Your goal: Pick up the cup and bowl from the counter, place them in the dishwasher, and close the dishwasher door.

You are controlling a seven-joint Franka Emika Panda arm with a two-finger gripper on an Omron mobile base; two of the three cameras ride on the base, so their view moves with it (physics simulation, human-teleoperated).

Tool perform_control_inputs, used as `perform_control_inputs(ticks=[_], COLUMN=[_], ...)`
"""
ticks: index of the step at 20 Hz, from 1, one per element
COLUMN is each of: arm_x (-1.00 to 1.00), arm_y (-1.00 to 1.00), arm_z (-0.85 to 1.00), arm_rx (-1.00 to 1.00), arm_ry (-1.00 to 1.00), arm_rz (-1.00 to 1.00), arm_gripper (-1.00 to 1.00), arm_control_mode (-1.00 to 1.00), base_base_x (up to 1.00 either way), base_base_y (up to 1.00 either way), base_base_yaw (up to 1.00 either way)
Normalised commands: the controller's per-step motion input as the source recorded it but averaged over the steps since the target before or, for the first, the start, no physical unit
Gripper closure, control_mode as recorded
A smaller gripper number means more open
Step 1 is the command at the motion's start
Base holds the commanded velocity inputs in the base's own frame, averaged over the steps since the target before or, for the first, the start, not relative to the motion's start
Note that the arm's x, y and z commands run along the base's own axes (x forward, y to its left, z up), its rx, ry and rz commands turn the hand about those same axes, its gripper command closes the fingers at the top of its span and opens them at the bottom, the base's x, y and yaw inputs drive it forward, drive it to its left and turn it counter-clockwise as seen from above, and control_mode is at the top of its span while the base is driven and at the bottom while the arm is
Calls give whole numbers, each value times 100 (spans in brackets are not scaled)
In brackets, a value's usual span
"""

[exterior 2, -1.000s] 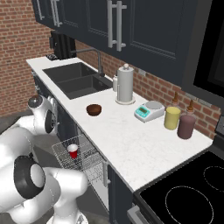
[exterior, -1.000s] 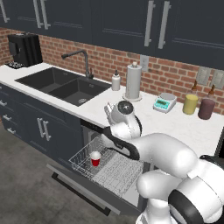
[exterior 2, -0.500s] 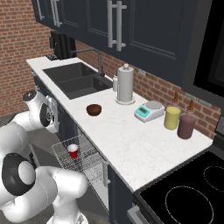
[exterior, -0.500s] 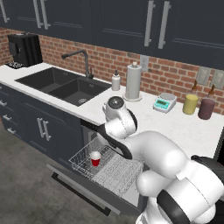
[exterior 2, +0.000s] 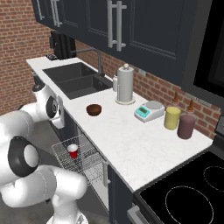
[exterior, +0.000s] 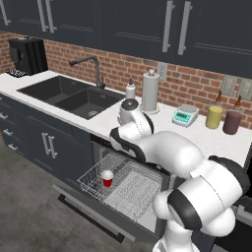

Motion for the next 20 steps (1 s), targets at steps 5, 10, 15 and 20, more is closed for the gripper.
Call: perform_control_inputs(ticks=[5,10,15,20], arm_x=[34,35,40,41], arm_y=[-4,-16,-17,-5], arm_z=[-2,-1,-5,-13], arm_rx=[-9,-4,0,0], arm_ry=[5,1,2,2], arm_rz=[0,0,0,0], arm_gripper=[-100,-100,-100,-100], arm_control_mode=[-100,-100,-100,-100], base_base_x=[0,0,0,0], base_base_y=[0,0,0,0], base_base_yaw=[0,0,0,0])
